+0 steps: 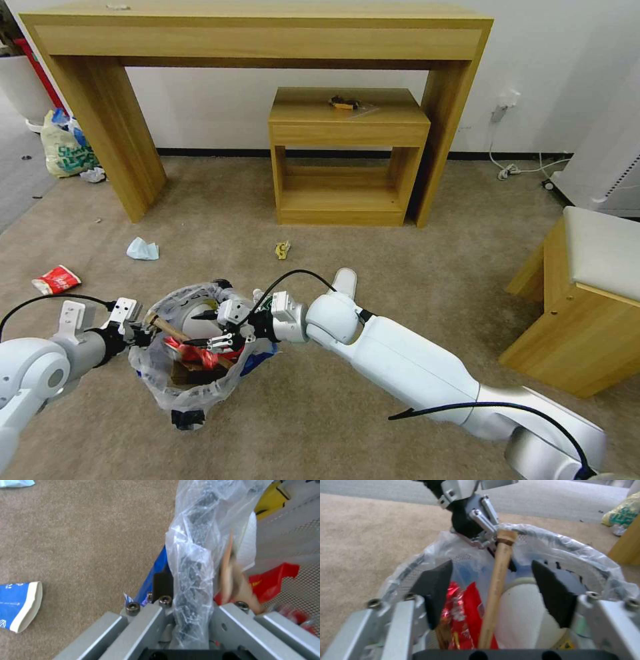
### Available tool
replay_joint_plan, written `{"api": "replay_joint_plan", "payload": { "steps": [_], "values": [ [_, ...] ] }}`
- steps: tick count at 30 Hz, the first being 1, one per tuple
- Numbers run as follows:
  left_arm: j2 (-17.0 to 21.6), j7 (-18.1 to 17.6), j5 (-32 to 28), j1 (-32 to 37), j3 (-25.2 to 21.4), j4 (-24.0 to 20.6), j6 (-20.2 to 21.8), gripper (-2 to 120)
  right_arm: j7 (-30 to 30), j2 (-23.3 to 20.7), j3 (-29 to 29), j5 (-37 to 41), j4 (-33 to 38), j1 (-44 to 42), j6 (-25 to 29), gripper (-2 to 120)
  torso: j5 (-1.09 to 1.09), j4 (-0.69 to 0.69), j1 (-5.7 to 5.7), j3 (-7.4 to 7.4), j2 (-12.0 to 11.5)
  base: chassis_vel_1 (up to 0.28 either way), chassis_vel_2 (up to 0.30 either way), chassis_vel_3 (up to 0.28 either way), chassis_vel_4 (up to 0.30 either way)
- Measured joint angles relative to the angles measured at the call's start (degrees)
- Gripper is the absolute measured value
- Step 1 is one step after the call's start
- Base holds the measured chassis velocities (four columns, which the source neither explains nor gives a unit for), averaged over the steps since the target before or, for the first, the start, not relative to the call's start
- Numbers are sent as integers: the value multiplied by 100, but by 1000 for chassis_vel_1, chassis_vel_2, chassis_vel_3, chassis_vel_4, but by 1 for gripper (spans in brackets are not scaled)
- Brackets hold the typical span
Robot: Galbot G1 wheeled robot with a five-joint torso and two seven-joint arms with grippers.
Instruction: Pick up the trash bin and place the garbage on the floor into it.
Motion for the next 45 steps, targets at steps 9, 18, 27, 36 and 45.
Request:
{"api": "replay_joint_plan", "payload": {
  "steps": [9, 18, 27, 36, 45],
  "values": [
    [-61, -17, 7, 90, -170, -24, 0, 0, 1313, -113, 611, 455, 93, -183, -143, 98, 1, 0, 0, 0, 0, 0, 0, 0, 0],
    [-180, -4, 40, 274, -401, -72, 0, 0, 2198, -380, 1430, 815, -385, -581, -364, 100, 2, 0, 0, 0, 1, 0, 0, 0, 0],
    [-215, -5, 58, 282, -471, -71, 0, 0, 2379, -246, 1843, 767, -2001, -738, -78, 100, 1, 1, 0, 0, 0, 0, 0, 0, 0],
    [-285, -4, 57, 228, -462, -61, 0, 0, 3131, -63, 1972, 1599, -3022, -735, -314, 100, 1, 0, 0, 0, 0, 0, 0, 0, 0],
    [-300, -1, 57, 191, -382, -73, 0, 0, 3665, 338, 1997, 2247, -4080, -427, -473, 100, 0, 0, 0, 0, 0, 0, 0, 0, 0]
  ]
}}
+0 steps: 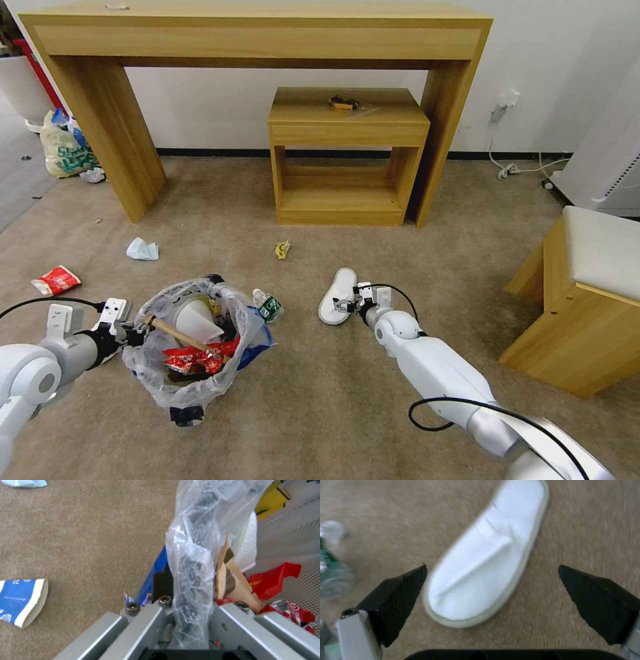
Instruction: Pick up the trash bin and place the garbage on the floor into it.
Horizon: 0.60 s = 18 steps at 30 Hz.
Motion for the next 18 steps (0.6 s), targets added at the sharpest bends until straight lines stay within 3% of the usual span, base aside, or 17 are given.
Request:
{"api": "replay_joint_plan", "payload": {
  "steps": [6, 18],
  "values": [
    [6, 32, 22, -31, 55, 25, 0, 0, -187, 242, -84, 81, -804, 300, 191, 100, -1, -2, 0, 0, 0, 0, 0, 0, 0],
    [-25, 107, 62, -22, 54, 21, 0, 0, -499, 568, -246, 116, -1415, 656, 446, 100, -1, 0, 0, 0, 0, 0, 0, 0, 0]
  ]
}}
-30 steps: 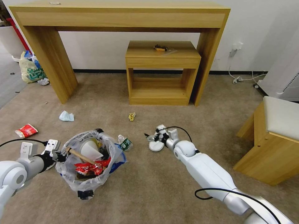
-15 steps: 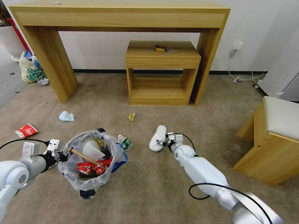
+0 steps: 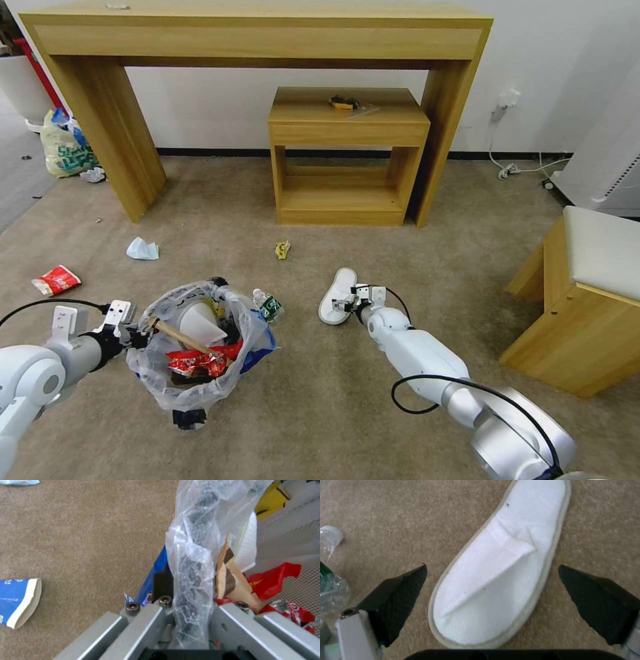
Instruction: Pick up the trash bin and place the garbage on the floor into it.
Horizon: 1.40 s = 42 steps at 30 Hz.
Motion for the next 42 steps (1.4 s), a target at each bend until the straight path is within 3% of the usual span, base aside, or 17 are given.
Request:
{"api": "replay_joint_plan", "payload": {
  "steps": [6, 34, 36, 40, 42],
  "values": [
    [1, 3, 5, -30, 40, -7, 0, 0, -92, 127, -31, 92, -284, 147, 13, 99, 0, -1, 0, 0, 0, 0, 0, 0, 0],
    [6, 0, 6, -32, 46, -12, 0, 0, -92, 116, -29, 76, -252, 137, 9, 99, 0, -1, 0, 0, 0, 0, 0, 0, 0],
    [-56, -27, 3, 14, 20, -191, 0, 0, 143, -49, 389, -748, 196, -108, -87, 100, 2, 5, 0, -1, 0, 0, 0, 0, 0],
    [-103, -27, -9, 62, -47, -278, -1, 0, 240, -198, 808, -1238, 752, -515, -11, 100, 5, -6, 0, 0, 0, 0, 0, 0, 0],
    [-125, -41, -7, 80, -75, -292, 0, 0, 250, -247, 959, -1347, 1001, -647, 78, 100, 2, -5, 0, -1, 0, 0, 0, 0, 0]
  ]
}}
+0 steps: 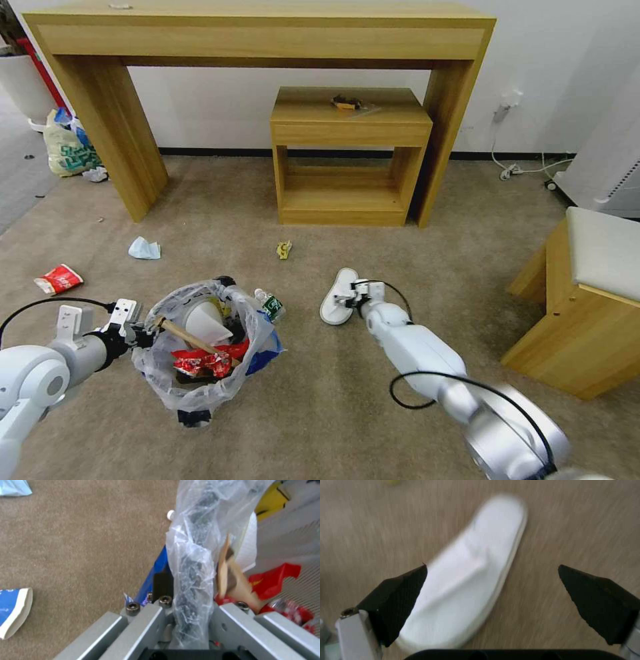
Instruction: Pick up the trash bin and place the garbage on the floor into it.
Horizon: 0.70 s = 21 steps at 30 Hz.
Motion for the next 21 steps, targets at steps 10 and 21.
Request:
{"api": "replay_joint_plan", "payload": {
  "steps": [10, 21],
  "values": [
    [-42, 5, 3, -1, -19, -14, 0, 0, 17, -76, 264, -81, 472, -288, -1, 100, -1, 3, 0, 1, 0, 0, 0, 0, 0],
    [-33, 43, -2, 24, -63, -16, 0, 0, 16, -167, 472, -103, 1036, -471, -81, 100, -1, 4, 0, 1, 0, 0, 0, 0, 0]
  ]
}}
